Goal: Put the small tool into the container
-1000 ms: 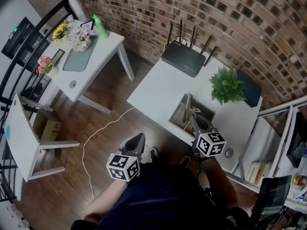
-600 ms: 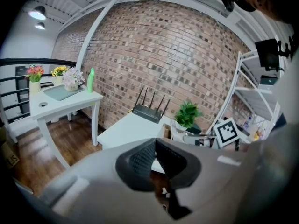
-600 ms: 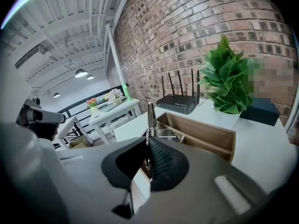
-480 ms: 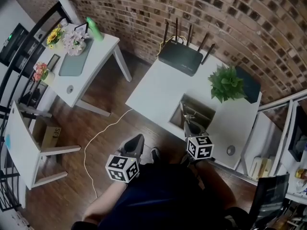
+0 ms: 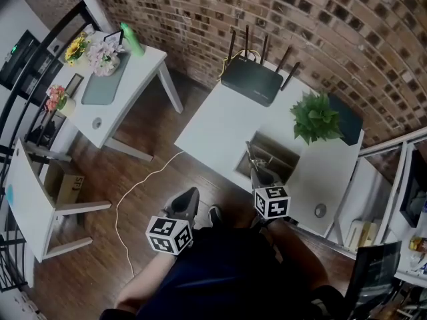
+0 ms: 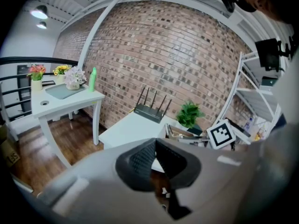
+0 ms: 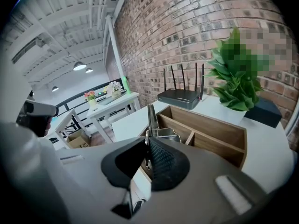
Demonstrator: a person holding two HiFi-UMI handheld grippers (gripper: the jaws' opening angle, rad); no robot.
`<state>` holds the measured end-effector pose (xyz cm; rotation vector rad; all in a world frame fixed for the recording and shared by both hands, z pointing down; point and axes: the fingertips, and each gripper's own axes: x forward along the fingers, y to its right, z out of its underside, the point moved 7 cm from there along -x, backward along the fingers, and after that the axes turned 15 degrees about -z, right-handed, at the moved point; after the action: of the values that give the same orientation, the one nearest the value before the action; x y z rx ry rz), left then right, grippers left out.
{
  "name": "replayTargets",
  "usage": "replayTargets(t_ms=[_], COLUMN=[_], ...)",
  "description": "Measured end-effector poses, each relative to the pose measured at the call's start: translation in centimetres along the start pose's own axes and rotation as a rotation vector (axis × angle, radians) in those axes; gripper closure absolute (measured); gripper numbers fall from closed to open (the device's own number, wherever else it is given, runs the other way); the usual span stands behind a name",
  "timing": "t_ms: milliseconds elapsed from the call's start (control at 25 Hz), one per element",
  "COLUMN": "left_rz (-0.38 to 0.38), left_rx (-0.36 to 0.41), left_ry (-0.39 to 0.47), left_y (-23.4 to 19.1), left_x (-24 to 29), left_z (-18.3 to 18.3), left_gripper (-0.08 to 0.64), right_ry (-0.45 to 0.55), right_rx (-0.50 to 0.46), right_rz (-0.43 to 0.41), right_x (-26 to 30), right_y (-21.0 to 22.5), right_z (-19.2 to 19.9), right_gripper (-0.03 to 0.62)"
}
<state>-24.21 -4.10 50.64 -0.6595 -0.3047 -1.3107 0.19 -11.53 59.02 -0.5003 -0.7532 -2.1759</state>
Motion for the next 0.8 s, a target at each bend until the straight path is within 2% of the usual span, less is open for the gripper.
replayTargets(t_ms=[280,320,400,680,800], left_rz=[-0.019,-0.020,-0.020,0.014,0.041], left_rx=[-0.010,-0.011,-0.011,-0.006,0.001], left_ry=[0.005,0.005,0.006,0.011,0.010], left_y=[0.2,0.2,0.5,2.7,4.3], left_x=[-0.3,-0.3,-0.3,0.3,0.9], left_z=[0.2,0.2,0.2,0.2,0.5], left_gripper=[0.555,0.555,0.555,0.555,0.555], right_ry=[-0.019,-0.017,-0.009,0.034,0.085], right_rx=[-0.008,-0.004,0.001,-0.025,-0.019], right_rz=[-0.029,-0.045,-0.072,-0.097,-0.126], right_x=[0.8,0.8,0.6,-1.5,-3.3], right_y=[-0.2,-0.2,-0.3,-0.9,-0.8], right_z=[0.2,0.2,0.0,-0.7,-1.1], right_gripper=[0.567,0.550,0.477,0.469,0.468])
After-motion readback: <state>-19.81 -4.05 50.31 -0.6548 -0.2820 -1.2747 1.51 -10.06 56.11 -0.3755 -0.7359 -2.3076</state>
